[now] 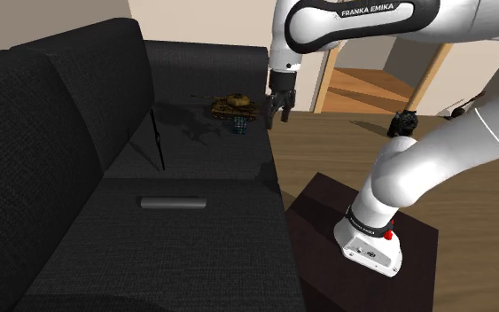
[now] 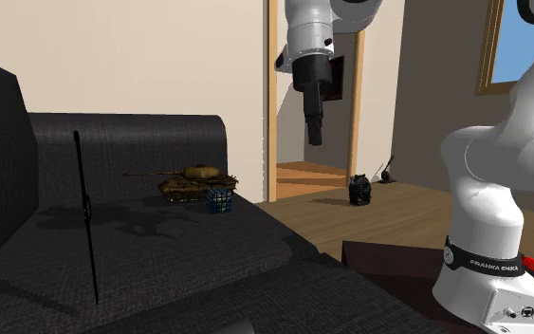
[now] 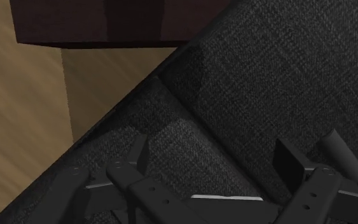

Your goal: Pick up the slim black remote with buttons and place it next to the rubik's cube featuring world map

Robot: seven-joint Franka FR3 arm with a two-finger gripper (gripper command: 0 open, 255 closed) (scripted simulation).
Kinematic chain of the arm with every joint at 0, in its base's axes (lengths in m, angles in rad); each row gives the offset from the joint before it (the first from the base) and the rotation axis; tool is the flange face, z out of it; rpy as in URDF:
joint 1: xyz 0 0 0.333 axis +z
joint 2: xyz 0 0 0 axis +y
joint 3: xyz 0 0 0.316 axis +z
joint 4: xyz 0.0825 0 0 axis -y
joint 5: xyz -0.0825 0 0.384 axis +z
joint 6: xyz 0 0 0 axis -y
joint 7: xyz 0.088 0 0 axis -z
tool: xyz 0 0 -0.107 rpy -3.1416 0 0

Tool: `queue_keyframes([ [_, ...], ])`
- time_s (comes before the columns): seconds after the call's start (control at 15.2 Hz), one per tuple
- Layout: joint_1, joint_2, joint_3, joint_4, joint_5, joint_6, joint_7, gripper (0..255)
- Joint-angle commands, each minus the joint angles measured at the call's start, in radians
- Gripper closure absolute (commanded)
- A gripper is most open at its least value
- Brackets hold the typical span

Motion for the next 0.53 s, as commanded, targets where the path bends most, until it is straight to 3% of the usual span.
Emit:
queue_keyframes([
  [0.0,0.025,0.055,0.024,0.016,0.01,0.048,-0.013,0],
  [0.46,0.097,0.263,0.1,0.089,0.022,0.207,-0.061,0],
])
